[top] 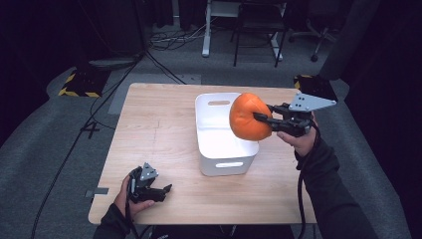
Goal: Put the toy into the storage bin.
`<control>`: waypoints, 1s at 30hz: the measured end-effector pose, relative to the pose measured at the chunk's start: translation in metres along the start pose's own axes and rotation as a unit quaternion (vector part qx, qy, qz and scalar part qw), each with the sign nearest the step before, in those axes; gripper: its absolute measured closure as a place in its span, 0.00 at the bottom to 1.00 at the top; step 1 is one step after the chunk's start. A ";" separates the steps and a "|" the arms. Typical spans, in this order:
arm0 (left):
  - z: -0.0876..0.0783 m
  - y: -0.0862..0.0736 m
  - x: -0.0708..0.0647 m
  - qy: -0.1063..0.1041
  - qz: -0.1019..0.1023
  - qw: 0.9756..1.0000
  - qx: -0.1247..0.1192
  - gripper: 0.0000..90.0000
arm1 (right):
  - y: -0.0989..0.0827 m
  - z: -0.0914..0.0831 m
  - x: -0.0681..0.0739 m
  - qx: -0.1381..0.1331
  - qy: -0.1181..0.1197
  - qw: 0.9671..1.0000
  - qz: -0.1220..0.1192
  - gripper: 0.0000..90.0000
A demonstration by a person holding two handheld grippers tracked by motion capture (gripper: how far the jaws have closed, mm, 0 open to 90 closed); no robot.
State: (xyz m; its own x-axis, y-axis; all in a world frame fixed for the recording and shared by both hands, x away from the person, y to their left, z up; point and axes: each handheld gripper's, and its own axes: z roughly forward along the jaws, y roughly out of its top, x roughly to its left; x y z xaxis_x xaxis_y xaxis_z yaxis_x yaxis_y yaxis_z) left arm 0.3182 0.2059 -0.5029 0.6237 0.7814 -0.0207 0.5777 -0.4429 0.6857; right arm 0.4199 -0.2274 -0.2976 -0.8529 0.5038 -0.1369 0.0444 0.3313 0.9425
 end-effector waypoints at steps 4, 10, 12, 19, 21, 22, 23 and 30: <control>0.000 0.000 0.000 0.000 0.000 1.000 0.000 0.18 | 0.000 0.006 0.003 0.003 0.005 1.000 -0.001 0.72; 0.000 0.000 0.000 0.001 0.002 1.000 0.001 0.18 | 0.000 0.015 0.007 0.007 0.015 1.000 -0.007 0.72; 0.000 0.000 0.000 0.000 0.002 1.000 0.001 0.18 | 0.000 0.018 0.008 0.008 0.017 1.000 -0.009 0.72; 0.000 0.000 0.000 0.000 0.000 1.000 0.002 0.18 | -0.003 0.031 0.010 0.016 0.028 0.999 -0.009 0.71; 0.000 0.000 0.000 0.001 0.002 1.000 0.001 0.18 | -0.004 0.033 0.010 0.017 0.029 0.999 -0.010 0.71; 0.000 0.000 0.000 0.001 0.002 1.000 0.001 0.18 | -0.004 0.034 0.010 0.015 0.029 0.999 -0.008 0.71; 0.000 0.000 0.000 0.001 0.002 1.000 0.001 0.18 | -0.004 0.035 0.010 0.017 0.030 0.999 -0.006 0.71; 0.000 0.000 0.000 0.001 0.002 1.000 0.001 0.18 | -0.005 0.042 0.009 0.020 0.033 0.999 -0.008 0.71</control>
State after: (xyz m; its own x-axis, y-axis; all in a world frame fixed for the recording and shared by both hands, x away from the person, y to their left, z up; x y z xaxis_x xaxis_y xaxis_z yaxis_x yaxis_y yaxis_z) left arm 0.3182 0.2061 -0.5028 0.6253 0.7802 -0.0168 0.5765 -0.4474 0.6837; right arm 0.4333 -0.1910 -0.3161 -0.8862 0.4448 -0.1298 0.0507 0.3715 0.9270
